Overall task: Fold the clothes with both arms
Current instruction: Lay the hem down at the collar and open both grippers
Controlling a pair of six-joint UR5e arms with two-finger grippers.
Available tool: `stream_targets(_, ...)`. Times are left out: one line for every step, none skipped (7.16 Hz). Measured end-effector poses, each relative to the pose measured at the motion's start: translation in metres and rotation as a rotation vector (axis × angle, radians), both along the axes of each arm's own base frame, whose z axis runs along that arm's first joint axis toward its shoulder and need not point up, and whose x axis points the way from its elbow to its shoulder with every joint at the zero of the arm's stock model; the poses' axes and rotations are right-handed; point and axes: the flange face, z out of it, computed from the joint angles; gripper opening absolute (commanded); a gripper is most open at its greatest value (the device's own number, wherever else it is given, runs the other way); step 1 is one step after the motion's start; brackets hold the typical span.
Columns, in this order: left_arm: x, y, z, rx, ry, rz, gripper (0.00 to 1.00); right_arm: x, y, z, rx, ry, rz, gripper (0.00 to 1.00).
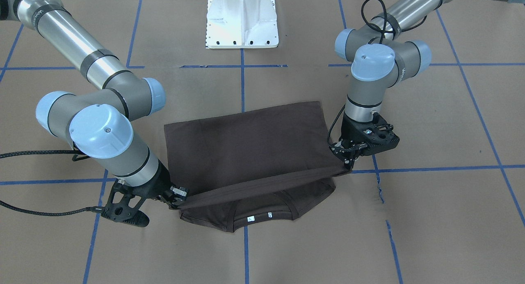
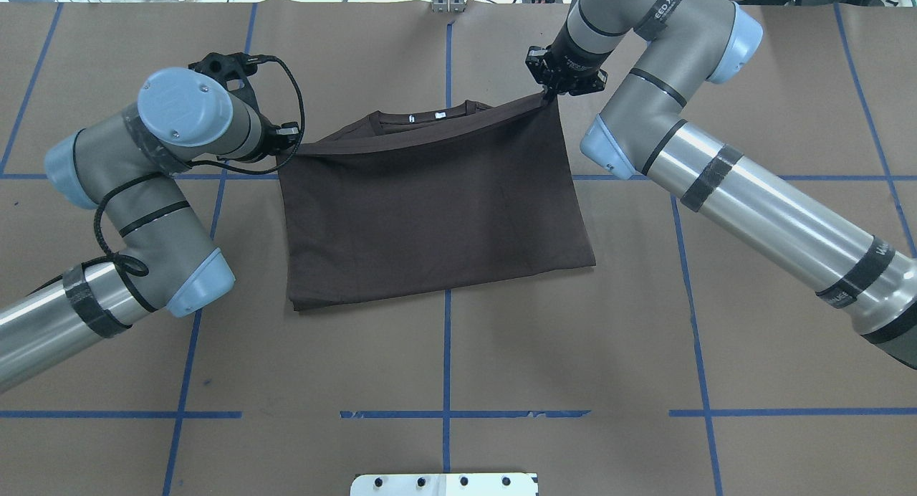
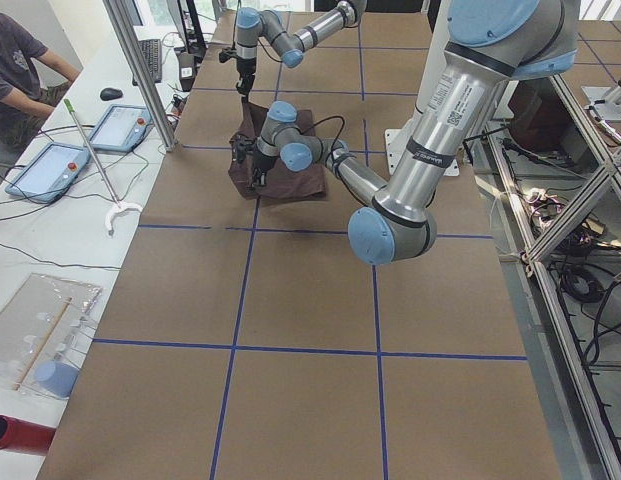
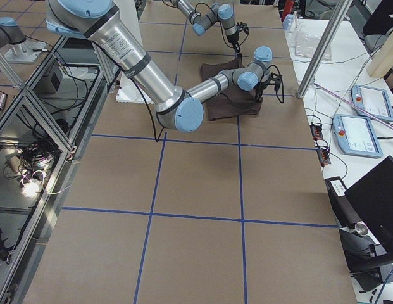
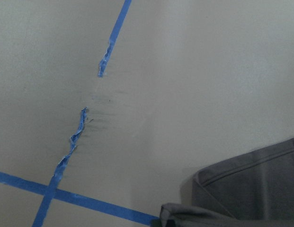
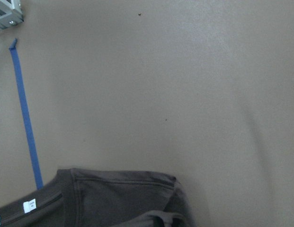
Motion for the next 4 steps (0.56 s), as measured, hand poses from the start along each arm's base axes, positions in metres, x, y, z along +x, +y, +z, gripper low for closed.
stream_targets(0.001, -0.008, -0.002, -0.001, -0.005, -0.007, 0.0, -0.001, 0.0, -0.003, 0.003, -0.001, 0.001, 0.0)
stream_targets(0.002, -0.016, -0.003, -0.001, -0.008, -0.013, 0.0, -0.001, -0.001, -0.004, 0.004, -0.001, 0.002, 0.0)
stream_targets(0.002, -0.02, -0.004, 0.0, -0.01, -0.016, 0.0, -0.001, -0.004, -0.003, 0.003, 0.004, 0.006, 0.0)
stream_targets(0.0, -0.024, -0.004, 0.004, -0.014, -0.016, 0.0, -0.002, -0.006, -0.003, 0.004, 0.01, 0.012, 0.0)
